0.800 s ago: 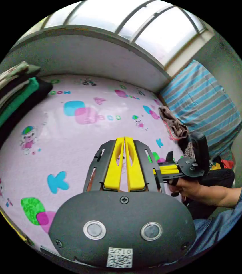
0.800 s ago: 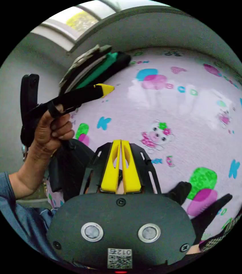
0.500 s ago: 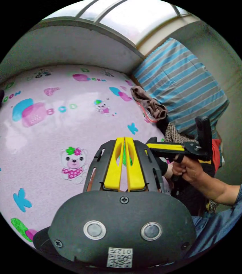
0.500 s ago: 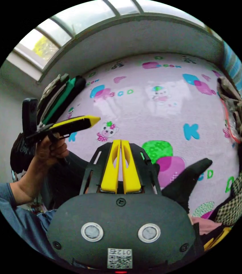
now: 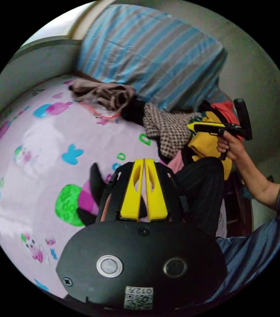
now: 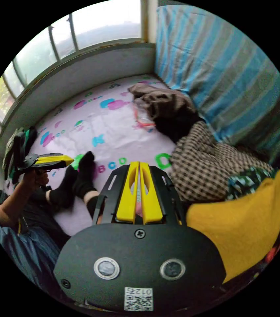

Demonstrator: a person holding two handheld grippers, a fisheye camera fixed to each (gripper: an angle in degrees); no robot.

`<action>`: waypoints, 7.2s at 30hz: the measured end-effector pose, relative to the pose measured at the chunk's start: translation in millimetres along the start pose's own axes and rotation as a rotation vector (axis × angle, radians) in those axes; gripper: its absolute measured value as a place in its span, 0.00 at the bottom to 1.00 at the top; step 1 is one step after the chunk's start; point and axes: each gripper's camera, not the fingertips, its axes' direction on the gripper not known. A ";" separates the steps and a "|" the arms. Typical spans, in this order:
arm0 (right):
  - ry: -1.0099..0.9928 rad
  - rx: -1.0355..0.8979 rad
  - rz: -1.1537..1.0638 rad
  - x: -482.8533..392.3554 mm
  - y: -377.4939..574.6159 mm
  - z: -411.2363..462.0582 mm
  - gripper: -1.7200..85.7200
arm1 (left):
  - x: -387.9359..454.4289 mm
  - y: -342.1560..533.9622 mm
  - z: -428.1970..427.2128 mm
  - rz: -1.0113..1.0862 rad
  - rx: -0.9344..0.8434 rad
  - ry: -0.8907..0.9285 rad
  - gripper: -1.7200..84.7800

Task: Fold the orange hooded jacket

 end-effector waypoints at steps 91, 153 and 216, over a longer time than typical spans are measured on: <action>-0.660 0.845 0.102 373.4 260.0 -131.0 0.01 | 109.5 60.1 -126.6 0.406 0.234 0.200 0.03; -0.336 -0.068 -0.292 -140.0 -426.8 92.4 0.13 | -105.1 413.3 -230.2 -0.333 0.218 -0.301 0.04; 0.060 0.607 -0.289 -191.3 -289.4 -410.5 0.03 | 104.9 386.7 -504.1 -0.120 0.480 -1.030 0.03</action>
